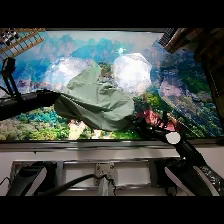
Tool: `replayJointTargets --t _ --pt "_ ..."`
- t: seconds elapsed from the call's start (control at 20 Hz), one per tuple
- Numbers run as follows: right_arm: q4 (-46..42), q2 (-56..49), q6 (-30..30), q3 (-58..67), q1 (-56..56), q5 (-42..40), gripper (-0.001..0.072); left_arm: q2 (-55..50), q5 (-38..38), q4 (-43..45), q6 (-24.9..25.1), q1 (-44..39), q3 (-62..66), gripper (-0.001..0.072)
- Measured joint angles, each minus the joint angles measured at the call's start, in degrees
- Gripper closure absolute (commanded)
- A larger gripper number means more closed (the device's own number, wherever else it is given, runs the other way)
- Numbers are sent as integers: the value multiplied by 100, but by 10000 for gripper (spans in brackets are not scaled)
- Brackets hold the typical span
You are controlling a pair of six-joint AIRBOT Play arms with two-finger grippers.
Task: Fold the clothes and pants, and hang the long-sleeved shirts on hangers.
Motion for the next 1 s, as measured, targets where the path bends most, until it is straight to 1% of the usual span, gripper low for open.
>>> replayJointTargets --t 0.1,0.2,0.25,0.3,0.35,0.4,0.55,0.65,0.8,0.9,1.0 --pt "417 -254 -103 2 490 -459 64 4 -15 0 -4 0 0 700" --pt "726 -553 -149 114 966 -955 91 7 -24 48 -17 0 0 700" --pt "815 -732 -170 219 1158 -1172 171 7 -31 76 -17 0 0 700" --pt "890 -940 -195 358 1316 -1355 298 7 -33 98 -17 0 0 700" --pt "942 -1202 -214 542 1443 -1506 592 7 -33 118 -20 0 0 700" --pt "984 -1486 -264 752 1532 -1620 684 7 -31 136 -20 0 0 700" --pt "977 -2050 -570 1375 1665 -1633 687 11 -28 168 -20 0 0 700" --pt "614 -2050 -822 1784 1700 -1414 686 28 -2 177 -20 0 9 701" --pt "-481 -1482 -1038 2406 1591 -730 687 125 129 195 -20 0 197 701" --pt "-1290 -839 -1137 2940 1274 -28 689 243 304 197 -22 0 529 701" --pt "-1834 -229 -1314 3613 815 750 689 404 525 192 -55 0 1023 701"
